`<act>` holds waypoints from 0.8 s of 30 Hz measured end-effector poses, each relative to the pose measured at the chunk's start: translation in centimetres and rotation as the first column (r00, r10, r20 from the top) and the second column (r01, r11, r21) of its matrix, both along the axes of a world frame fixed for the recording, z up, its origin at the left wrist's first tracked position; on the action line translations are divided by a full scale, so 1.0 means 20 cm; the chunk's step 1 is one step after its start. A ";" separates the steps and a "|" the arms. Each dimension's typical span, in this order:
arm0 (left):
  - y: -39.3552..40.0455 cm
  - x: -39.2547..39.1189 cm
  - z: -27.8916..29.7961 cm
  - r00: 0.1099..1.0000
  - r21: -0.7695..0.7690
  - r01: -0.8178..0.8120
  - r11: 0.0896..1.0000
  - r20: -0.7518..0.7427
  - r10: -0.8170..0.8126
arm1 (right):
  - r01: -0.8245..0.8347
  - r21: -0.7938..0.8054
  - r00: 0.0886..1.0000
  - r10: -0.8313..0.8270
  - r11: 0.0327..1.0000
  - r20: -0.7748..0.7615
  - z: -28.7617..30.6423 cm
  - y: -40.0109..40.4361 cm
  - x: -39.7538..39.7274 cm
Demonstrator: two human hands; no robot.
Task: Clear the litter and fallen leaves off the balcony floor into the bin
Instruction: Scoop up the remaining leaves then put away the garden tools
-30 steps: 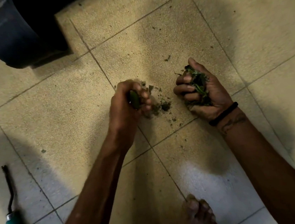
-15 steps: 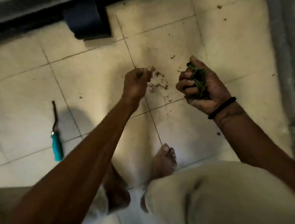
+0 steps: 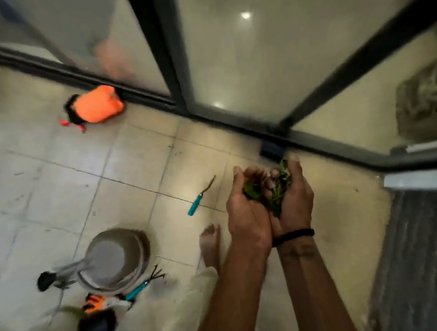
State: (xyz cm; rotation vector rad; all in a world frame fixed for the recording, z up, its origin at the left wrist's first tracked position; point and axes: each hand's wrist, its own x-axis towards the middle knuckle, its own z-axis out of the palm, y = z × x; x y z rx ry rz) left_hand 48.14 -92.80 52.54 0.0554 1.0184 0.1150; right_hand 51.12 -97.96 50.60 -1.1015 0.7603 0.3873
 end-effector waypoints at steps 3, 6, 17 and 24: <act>0.34 -0.07 0.27 0.992 -0.007 -0.127 0.992 0.009 0.127 | -0.129 -0.018 0.992 0.129 0.991 0.005 0.27 0.38 -0.05; 0.67 -0.16 0.51 0.968 0.025 -0.248 0.968 -0.024 0.249 | -0.291 -0.054 0.954 0.294 0.955 0.058 0.54 0.74 -0.13; 1.80 -0.44 1.02 0.792 0.204 -0.602 0.772 0.026 0.610 | -0.731 -0.056 0.655 0.722 0.680 0.224 1.16 1.99 -0.37; 2.64 -0.53 1.06 0.721 0.260 -0.660 0.705 -0.045 0.692 | -0.853 -0.061 0.485 0.829 0.519 0.279 1.15 2.84 -0.44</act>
